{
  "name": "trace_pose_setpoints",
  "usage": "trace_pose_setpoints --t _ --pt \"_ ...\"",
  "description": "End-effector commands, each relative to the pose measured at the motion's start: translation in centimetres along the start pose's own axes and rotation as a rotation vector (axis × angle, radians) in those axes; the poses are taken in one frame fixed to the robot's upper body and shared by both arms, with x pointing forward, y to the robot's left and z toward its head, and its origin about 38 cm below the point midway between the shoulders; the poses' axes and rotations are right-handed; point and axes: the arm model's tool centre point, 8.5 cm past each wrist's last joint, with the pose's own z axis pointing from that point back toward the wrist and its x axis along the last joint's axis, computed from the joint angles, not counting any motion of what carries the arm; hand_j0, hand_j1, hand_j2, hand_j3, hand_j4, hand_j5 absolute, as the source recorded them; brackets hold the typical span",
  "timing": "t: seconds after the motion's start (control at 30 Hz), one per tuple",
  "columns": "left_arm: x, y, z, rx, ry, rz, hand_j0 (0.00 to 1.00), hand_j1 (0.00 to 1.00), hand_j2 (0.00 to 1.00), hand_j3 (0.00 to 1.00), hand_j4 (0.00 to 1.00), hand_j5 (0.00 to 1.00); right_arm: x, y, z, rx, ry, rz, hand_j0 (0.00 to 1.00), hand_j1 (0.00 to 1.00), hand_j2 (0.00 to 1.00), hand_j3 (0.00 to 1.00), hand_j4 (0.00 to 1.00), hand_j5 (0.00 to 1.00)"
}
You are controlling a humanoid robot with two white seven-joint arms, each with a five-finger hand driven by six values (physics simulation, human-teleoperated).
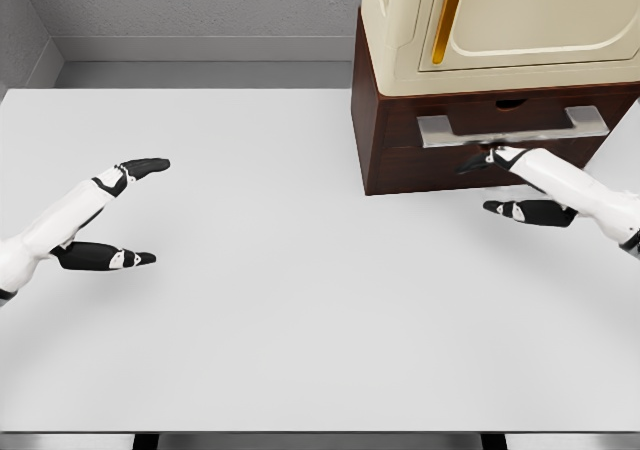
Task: Put the switch into the drawer with left arm, and close the drawer with right arm
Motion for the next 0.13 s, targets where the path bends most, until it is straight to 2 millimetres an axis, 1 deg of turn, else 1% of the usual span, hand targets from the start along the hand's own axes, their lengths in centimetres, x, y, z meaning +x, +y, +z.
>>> trace_pose_setpoints --t 0.0,0.07,0.1 --pt "0.0 0.1 0.0 0.006 -0.002 0.005 1.00 1.00 1.00 1.00 1.00 1.00 -1.0 -1.0 2.4 0.073 0.063 0.091 0.73 0.73 0.73 0.73 0.73 0.73" --pt "0.0 0.3 0.1 0.010 0.001 0.002 1.00 1.00 1.00 1.00 1.00 1.00 -1.7 -0.6 4.7 0.120 0.116 0.087 0.73 0.73 0.73 0.73 0.73 0.73" --pt "0.0 0.2 0.2 0.010 0.001 0.003 1.00 1.00 1.00 1.00 1.00 1.00 -2.1 -1.1 5.9 0.129 0.148 0.093 0.73 0.73 0.73 0.73 0.73 0.73"
